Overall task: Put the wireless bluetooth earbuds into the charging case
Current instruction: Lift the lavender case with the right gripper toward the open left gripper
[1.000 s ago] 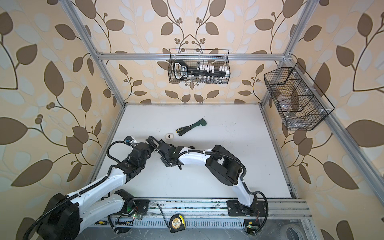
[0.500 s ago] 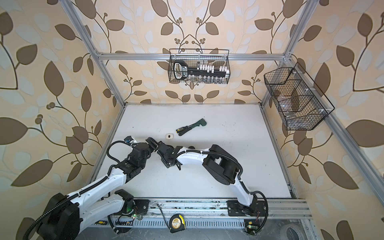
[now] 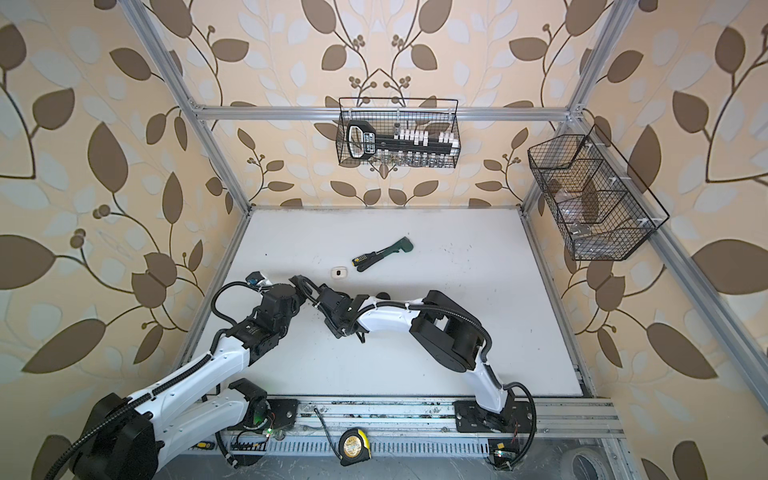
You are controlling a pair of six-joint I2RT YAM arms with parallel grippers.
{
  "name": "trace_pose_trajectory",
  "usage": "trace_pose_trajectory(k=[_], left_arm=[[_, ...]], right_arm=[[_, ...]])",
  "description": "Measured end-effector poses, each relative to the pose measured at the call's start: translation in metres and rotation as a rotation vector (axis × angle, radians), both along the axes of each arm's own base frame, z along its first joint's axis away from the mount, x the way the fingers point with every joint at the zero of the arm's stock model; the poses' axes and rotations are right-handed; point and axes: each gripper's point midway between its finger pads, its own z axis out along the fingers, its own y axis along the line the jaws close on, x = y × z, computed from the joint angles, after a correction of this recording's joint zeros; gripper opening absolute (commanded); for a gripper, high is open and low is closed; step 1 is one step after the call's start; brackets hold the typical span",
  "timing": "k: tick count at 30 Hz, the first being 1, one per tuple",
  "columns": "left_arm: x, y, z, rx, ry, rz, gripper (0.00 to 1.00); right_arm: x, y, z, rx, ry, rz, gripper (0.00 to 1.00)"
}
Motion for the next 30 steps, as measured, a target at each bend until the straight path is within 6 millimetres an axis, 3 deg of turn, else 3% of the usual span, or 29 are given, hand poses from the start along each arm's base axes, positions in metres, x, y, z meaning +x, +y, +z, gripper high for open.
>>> trace_pose_trajectory(k=[5, 7, 11, 17, 21, 24, 30], left_arm=[[0.005, -0.008, 0.039, -0.133, -0.001, -0.080, 0.99], [0.001, -0.022, 0.058, -0.133, -0.019, -0.191, 0.99], [-0.016, -0.043, 0.081, -0.113, -0.075, -0.380, 0.96], [-0.038, -0.085, 0.073, -0.131, -0.100, -0.683, 0.83], [-0.056, -0.117, 0.055, -0.219, -0.110, -0.883, 0.83], [-0.069, -0.129, 0.043, -0.251, -0.093, -0.968, 0.83], [-0.083, -0.147, 0.061, -0.273, -0.193, -1.116, 0.68]], right_arm=[[-0.007, -0.019, 0.039, 0.056, -0.062, 0.010, 0.40], [-0.009, -0.026, 0.062, 0.099, -0.113, 0.016, 0.39], [-0.014, -0.048, 0.086, 0.136, -0.207, 0.033, 0.34], [-0.020, -0.069, 0.099, 0.131, -0.324, 0.079, 0.34], [-0.032, -0.071, 0.120, 0.158, -0.419, 0.132, 0.33], [-0.046, -0.066, 0.136, 0.188, -0.487, 0.190, 0.32], [-0.068, -0.059, 0.138, 0.155, -0.593, 0.295, 0.32]])
